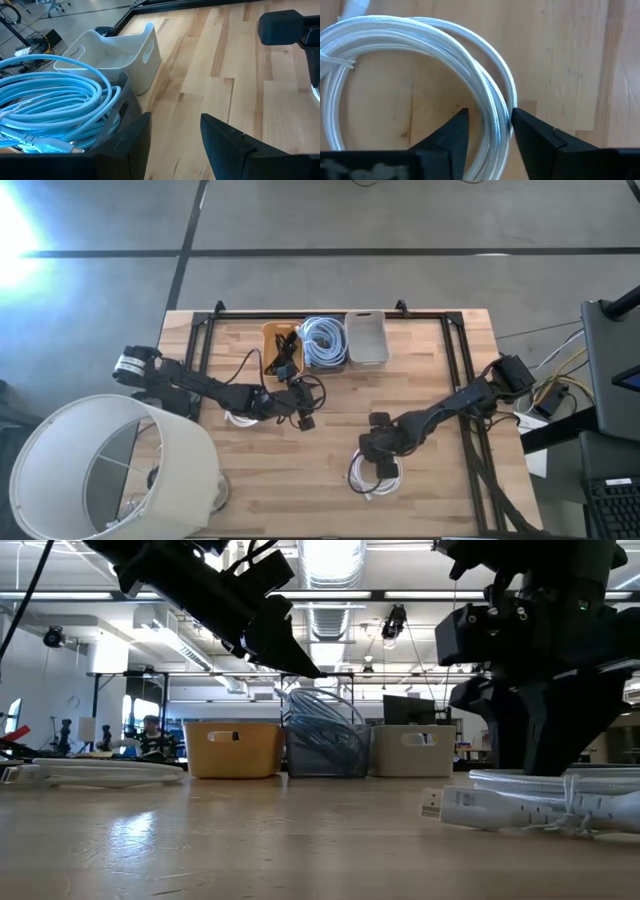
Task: Pick & Place USB Port
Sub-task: Put the bottom white hdmi cable into the gray bin
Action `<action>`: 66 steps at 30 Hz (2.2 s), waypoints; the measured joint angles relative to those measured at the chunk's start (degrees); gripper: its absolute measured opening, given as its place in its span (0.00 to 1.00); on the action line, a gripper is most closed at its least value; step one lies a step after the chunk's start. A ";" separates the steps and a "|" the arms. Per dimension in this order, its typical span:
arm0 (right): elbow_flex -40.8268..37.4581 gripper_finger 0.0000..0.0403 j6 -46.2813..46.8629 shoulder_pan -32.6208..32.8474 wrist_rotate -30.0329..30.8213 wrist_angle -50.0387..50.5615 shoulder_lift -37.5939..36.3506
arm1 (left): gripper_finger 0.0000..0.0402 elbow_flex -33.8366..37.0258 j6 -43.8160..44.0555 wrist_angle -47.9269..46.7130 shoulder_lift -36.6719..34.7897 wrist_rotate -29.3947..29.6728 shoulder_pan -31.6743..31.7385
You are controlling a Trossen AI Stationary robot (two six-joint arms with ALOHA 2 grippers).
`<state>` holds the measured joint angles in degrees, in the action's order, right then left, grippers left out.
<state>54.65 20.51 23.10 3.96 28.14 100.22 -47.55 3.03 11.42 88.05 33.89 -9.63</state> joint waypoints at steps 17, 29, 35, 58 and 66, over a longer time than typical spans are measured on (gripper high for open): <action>2.49 0.05 -3.63 -0.08 -0.92 0.37 -2.00 | 0.43 0.00 -0.02 0.04 0.00 0.00 0.00; 2.97 0.05 -7.05 -1.95 9.03 7.23 -11.97 | 0.43 0.00 -0.65 0.06 0.00 0.00 0.02; 2.97 0.04 -15.76 -5.92 17.06 8.54 -19.14 | 0.43 0.00 -0.85 0.09 0.00 0.00 0.02; 2.88 0.04 -54.83 -44.05 8.82 -7.31 -26.13 | 0.43 0.00 -2.14 -0.24 0.00 0.02 0.07; 2.29 0.04 -55.51 -59.50 -9.54 -14.30 -22.12 | 0.43 0.00 -3.46 -0.45 0.00 0.04 0.26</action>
<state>56.95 -35.00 -36.39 -5.58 13.85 78.09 -47.55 -0.43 10.97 88.05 33.93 -9.37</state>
